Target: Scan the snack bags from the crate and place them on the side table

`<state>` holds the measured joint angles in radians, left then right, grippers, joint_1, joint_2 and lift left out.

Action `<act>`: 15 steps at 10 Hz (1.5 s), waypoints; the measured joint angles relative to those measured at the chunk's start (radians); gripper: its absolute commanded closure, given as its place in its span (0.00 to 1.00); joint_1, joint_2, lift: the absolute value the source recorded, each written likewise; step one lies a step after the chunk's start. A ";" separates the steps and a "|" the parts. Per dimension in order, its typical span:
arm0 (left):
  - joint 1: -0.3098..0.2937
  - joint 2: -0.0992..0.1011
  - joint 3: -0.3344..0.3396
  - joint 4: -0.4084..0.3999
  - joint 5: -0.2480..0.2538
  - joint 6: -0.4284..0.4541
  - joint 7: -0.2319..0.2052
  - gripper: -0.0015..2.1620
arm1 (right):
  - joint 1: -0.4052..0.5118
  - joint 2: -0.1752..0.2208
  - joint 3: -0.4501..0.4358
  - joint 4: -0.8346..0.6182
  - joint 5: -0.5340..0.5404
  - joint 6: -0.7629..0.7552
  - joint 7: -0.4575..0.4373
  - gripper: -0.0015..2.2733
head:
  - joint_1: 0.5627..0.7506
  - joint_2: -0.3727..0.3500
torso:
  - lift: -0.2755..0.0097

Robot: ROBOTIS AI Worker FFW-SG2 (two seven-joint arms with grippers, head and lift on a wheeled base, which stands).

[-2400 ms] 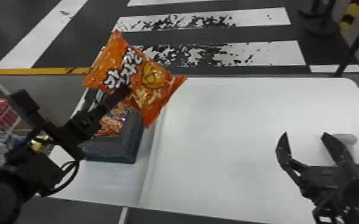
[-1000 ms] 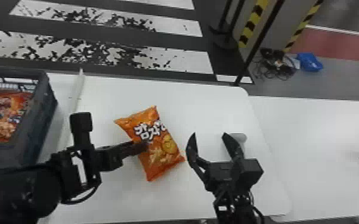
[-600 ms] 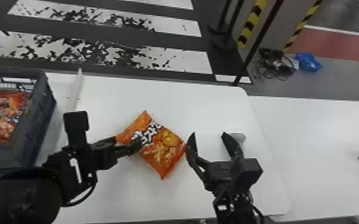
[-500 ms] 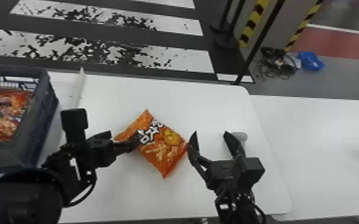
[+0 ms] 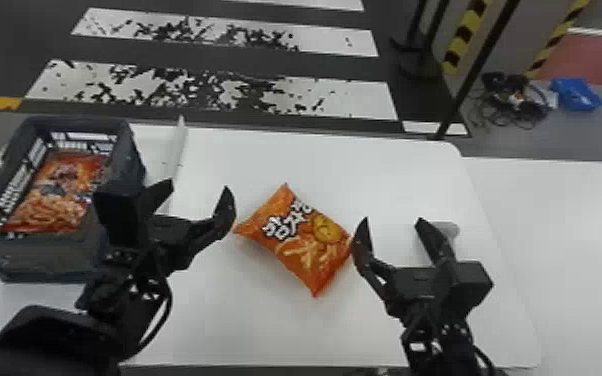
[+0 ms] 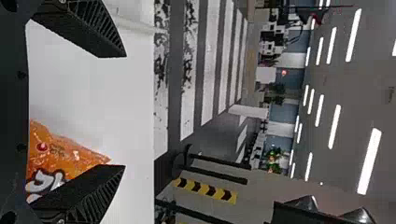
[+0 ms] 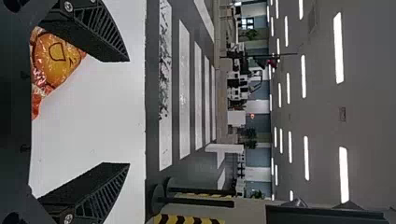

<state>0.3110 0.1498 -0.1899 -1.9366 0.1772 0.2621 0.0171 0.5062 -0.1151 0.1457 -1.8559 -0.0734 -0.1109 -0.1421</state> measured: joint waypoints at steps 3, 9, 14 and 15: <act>0.093 0.038 0.049 -0.030 -0.013 -0.170 -0.002 0.02 | -0.028 0.000 0.001 -0.016 -0.033 0.126 0.028 0.03 | 0.70 0.48 | 0.79; 0.178 0.073 0.087 -0.026 -0.007 -0.323 -0.001 0.03 | -0.158 0.002 -0.037 -0.020 -0.230 0.565 0.058 0.03 | 0.70 0.56 | 0.79; 0.178 0.068 0.082 -0.003 -0.004 -0.324 -0.009 0.03 | -0.274 0.025 -0.160 0.067 -0.456 0.832 0.168 0.03 | 0.70 0.57 | 0.79; 0.178 0.067 0.080 0.002 -0.004 -0.324 -0.010 0.03 | -0.291 0.028 -0.180 0.090 -0.491 0.853 0.179 0.03 | 0.70 0.57 | 0.79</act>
<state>0.4893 0.2170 -0.1095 -1.9350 0.1733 -0.0620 0.0068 0.2151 -0.0873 -0.0348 -1.7658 -0.5645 0.7421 0.0368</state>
